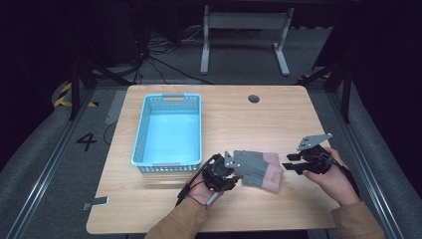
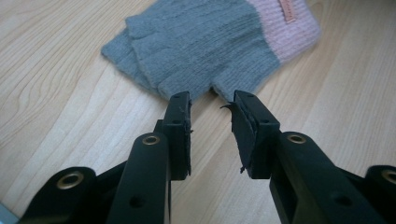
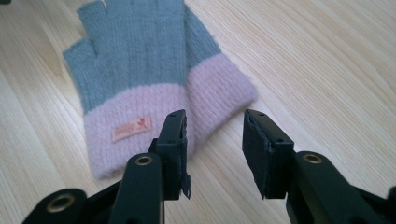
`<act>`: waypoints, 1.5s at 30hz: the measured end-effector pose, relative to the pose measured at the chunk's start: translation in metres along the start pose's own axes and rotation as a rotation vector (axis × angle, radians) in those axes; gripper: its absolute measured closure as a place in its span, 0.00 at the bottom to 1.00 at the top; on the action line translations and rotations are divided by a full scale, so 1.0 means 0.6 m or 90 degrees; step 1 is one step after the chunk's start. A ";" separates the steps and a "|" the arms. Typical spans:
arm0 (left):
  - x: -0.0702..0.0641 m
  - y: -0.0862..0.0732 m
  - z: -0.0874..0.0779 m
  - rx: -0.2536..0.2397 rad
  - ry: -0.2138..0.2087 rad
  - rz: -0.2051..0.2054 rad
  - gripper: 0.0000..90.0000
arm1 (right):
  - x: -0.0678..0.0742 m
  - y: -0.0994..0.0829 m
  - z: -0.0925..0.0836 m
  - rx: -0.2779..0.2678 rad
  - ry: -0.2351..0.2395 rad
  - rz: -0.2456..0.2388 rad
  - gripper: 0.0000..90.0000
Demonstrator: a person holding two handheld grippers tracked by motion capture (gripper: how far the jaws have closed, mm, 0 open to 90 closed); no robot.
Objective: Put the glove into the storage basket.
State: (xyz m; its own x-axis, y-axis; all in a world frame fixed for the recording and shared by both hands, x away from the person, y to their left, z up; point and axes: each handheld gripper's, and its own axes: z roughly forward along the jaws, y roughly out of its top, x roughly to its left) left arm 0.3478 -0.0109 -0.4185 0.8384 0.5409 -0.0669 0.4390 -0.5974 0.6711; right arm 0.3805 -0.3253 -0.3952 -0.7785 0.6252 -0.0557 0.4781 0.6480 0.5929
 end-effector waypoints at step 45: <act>0.012 0.000 0.065 0.050 0.039 -0.027 0.87 | 0.016 -0.023 0.047 0.076 0.047 -0.074 0.72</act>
State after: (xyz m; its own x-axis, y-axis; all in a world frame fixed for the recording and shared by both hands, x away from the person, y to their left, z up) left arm 0.3665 -0.0302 -0.4480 0.7977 0.6012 -0.0470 0.5002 -0.6162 0.6083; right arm 0.3776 -0.3158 -0.4265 -0.8571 0.5119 -0.0566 0.4242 0.7640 0.4862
